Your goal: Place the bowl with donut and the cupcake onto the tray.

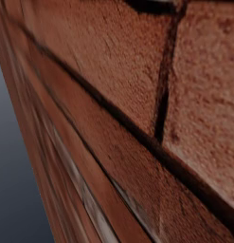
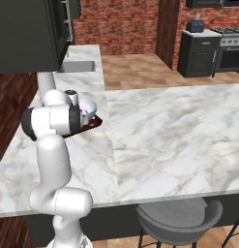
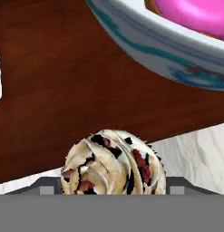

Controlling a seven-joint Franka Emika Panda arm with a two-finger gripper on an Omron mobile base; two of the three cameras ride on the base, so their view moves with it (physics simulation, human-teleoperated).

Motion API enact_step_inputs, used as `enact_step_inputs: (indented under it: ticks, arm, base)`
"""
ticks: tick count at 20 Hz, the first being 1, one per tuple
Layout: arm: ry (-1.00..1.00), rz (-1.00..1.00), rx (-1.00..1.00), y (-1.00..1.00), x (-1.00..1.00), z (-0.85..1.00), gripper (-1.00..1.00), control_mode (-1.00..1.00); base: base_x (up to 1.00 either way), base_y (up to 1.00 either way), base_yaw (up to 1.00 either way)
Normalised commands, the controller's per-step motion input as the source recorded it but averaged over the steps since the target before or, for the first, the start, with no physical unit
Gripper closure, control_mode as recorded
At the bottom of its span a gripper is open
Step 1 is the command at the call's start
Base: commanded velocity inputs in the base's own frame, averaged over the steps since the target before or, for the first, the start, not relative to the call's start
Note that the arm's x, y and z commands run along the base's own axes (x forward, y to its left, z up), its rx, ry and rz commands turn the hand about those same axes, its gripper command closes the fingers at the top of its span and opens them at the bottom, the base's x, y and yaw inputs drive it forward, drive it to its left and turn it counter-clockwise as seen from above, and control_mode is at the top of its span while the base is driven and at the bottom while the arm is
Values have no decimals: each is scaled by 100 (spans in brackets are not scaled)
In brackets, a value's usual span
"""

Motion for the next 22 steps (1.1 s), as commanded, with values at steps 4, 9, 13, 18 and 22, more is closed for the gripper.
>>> enact_step_inputs:
  ticks: [4,9,13,18,22]
  arm:
    - [0,0,0,53,7,3,100,-100]
    - [0,0,0,35,2,-1,100,-100]
    - [0,0,0,4,0,-7,100,-100]
    - [7,0,0,0,12,-4,100,-100]
    - [11,0,0,0,11,-20,100,-100]
  base:
    - [0,0,0]
    - [0,0,0]
    - [0,0,0]
    - [0,0,0]
    - [0,0,0]
